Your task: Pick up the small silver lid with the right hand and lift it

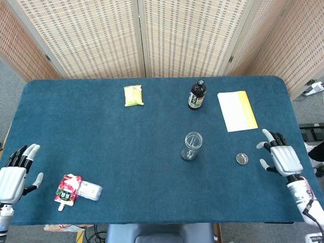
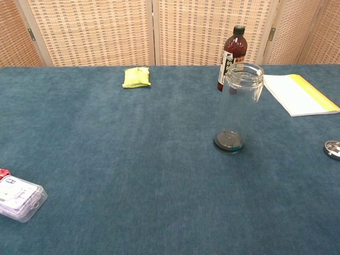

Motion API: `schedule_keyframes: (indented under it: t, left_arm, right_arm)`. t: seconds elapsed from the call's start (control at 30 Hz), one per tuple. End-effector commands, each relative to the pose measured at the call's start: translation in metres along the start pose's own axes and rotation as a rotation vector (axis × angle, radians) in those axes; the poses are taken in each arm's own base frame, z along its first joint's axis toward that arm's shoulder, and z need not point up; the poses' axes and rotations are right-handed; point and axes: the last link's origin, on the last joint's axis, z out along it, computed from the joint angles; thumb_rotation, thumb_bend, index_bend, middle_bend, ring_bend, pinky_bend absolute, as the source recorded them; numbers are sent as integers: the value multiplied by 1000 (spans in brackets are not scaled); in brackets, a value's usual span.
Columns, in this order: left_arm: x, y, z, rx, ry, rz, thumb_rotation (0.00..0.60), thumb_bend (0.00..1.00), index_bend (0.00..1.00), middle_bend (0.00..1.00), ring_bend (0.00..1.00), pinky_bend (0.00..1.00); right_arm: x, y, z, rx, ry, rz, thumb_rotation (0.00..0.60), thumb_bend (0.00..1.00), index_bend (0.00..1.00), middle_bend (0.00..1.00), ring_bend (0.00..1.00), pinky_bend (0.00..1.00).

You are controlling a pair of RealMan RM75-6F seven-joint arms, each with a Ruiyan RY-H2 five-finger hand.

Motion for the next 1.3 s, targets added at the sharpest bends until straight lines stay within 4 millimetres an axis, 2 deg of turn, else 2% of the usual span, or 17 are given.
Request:
schedule_keyframes:
  t: [0.03, 0.4, 0.67, 0.97, 1.3]
  left_arm:
    - [2, -1, -1, 2, 6, -6, 600, 349, 0, 84, 0, 109]
    - [8, -4, -4, -3, 20, -27, 600, 349, 0, 84, 0, 110]
    - [11, -5, -6, -7, 26, -40, 600, 349, 0, 84, 0, 110]
    - [14, -8, -8, -8, 33, -53, 600, 350, 0, 84, 0, 110]
    - [15, -9, -8, -11, 33, -56, 600, 350, 0, 84, 0, 110]
  right_arm:
    - [-6, 1, 1, -10, -10, -5, 600, 367, 388, 0, 0, 0]
    - [-34, 10, 6, -48, -50, -4, 600, 374, 406, 0, 0, 0]
    - [-48, 6, 20, -44, -69, 2, 600, 383, 408, 0, 0, 0]
    - [-57, -5, 35, -19, -82, -7, 600, 385, 417, 0, 0, 0]
    - [-61, -12, 39, -1, -88, -19, 600, 391, 436, 0, 0, 0]
